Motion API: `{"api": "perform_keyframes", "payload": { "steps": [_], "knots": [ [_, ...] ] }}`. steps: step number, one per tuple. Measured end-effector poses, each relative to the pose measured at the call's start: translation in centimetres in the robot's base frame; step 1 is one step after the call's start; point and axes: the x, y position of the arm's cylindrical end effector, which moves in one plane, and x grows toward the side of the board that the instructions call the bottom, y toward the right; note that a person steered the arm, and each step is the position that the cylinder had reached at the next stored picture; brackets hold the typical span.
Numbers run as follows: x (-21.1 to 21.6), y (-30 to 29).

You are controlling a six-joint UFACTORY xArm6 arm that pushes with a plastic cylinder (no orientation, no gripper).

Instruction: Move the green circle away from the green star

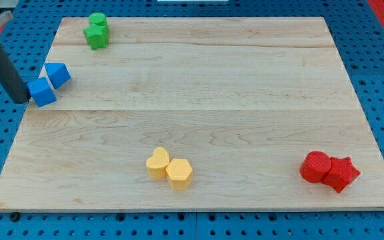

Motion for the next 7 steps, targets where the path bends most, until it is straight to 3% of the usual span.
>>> {"api": "perform_keyframes", "payload": {
  "steps": [1, 4, 6, 7],
  "knots": [
    [-0.1, 2.0],
    [-0.4, -1.1],
    [5.5, 0.2],
    [5.5, 0.2]
  ]
}}
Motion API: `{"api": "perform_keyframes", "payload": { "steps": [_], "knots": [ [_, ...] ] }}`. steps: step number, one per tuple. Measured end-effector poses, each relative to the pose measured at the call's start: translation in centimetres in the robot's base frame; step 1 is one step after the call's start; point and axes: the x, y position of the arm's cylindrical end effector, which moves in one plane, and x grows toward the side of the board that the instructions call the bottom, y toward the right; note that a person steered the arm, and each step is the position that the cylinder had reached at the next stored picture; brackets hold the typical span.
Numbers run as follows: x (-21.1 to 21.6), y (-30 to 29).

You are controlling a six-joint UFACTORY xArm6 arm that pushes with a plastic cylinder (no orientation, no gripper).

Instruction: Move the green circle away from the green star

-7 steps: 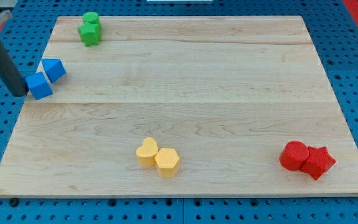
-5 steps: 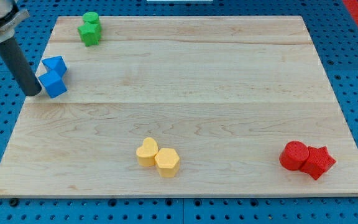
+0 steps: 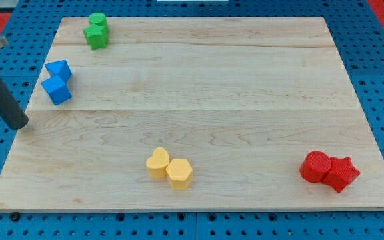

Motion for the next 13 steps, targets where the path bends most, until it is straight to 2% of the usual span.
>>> {"api": "perform_keyframes", "payload": {
  "steps": [2, 5, 7, 9, 11, 13],
  "knots": [
    [0.0, 0.3],
    [-2.2, 9.2],
    [-7.1, 16.3],
    [-13.0, 13.4],
    [-15.0, 6.1],
    [-22.5, 2.7]
  ]
}}
